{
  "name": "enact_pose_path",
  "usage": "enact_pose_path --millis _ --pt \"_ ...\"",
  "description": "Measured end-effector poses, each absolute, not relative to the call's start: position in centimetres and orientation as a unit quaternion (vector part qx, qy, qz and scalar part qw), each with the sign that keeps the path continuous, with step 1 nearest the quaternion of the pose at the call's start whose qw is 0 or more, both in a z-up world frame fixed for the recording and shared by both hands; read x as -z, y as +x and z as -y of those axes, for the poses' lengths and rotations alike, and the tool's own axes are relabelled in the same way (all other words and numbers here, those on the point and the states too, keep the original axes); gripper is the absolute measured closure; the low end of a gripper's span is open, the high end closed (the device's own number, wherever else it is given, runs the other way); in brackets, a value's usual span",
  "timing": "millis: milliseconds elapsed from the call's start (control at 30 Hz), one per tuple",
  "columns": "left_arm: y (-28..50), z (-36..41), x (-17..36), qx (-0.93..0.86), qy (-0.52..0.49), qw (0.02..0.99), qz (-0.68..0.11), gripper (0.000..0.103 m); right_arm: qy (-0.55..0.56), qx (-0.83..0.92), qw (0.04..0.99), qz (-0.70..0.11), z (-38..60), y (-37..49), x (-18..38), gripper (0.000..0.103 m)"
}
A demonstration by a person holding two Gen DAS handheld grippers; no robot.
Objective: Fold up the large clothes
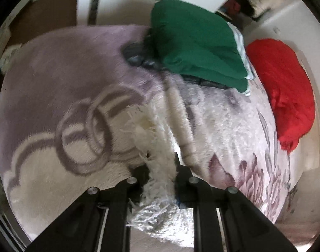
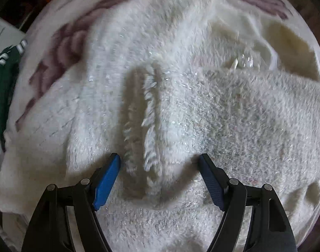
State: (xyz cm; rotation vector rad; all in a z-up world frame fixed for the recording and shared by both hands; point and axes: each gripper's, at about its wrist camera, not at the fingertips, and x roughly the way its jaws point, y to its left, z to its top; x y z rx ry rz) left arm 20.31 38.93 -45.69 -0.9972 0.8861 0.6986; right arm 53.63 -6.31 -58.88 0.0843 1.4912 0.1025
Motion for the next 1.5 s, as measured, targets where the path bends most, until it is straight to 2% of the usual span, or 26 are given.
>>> enact_pose_path --millis 133,167,200,233,367,433,500,567,633,833,967,1067,1167,1233,1300,1333,1500 --pt "22.7 -35.9 41.9 -0.312 -0.356 0.772 -0.425 0.090 -0.008 0.020 0.745 -0.667 8.6 53.2 57.1 0.024" --pt "23.4 -35.0 41.0 -0.312 -0.332 0.781 -0.428 0.090 -0.030 0.037 0.748 -0.662 9.3 53.0 56.9 0.020" --pt "24.4 -33.6 39.8 -0.314 -0.295 0.791 -0.435 0.090 -0.050 0.050 0.751 -0.656 10.0 52.7 56.6 0.009" --pt "25.0 -32.3 38.8 -0.309 -0.268 0.801 -0.437 0.090 -0.068 0.062 0.756 -0.648 10.9 52.4 56.4 0.002" --pt "28.6 -24.6 34.6 -0.271 -0.173 0.843 -0.432 0.090 -0.107 0.055 0.762 -0.636 14.3 51.8 55.8 0.001" --pt "30.3 -20.2 33.0 -0.245 -0.141 0.860 -0.425 0.090 -0.028 0.017 0.759 -0.651 17.1 51.9 55.2 0.001" --pt "31.7 -16.0 31.7 -0.219 -0.120 0.873 -0.419 0.090 0.111 -0.036 0.750 -0.651 20.9 51.4 54.2 0.001" --pt "33.1 -11.2 30.9 -0.188 -0.103 0.883 -0.419 0.090 0.186 -0.061 0.747 -0.636 24.4 50.7 53.2 0.001" --pt "34.7 -5.9 30.4 -0.152 -0.089 0.890 -0.421 0.090 0.207 -0.040 0.751 -0.626 29.0 49.6 52.2 0.001" --pt "39.6 13.4 33.4 -0.014 -0.061 0.882 -0.467 0.090 0.224 0.053 0.737 -0.635 43.5 47.0 53.0 0.001" --pt "41.9 26.5 38.9 0.056 -0.008 0.853 -0.518 0.090 0.227 0.108 0.729 -0.637 52.1 44.7 54.0 0.001" --pt "42.2 32.8 43.6 0.068 0.029 0.824 -0.561 0.089 0.241 0.130 0.721 -0.636 56.8 43.4 54.3 0.001" --pt "41.8 35.9 47.6 0.066 0.064 0.798 -0.595 0.080 0.253 0.138 0.714 -0.638 60.4 42.4 54.9 0.001" --pt "41.1 36.2 48.6 0.068 0.073 0.794 -0.600 0.068 0.260 0.133 0.712 -0.638 62.1 41.9 54.9 0.001" --pt "40.9 35.9 48.6 0.079 0.062 0.789 -0.606 0.013 0.269 0.123 0.709 -0.640 63.4 41.7 54.9 0.001" --pt "40.9 35.8 48.2 0.084 0.057 0.790 -0.605 0.005 0.280 0.115 0.705 -0.641 63.7 41.6 54.7 0.001" --pt "39.6 28.9 44.0 0.064 0.017 0.808 -0.585 0.003 0.351 0.064 0.691 -0.629 62.4 42.5 53.7 0.002"
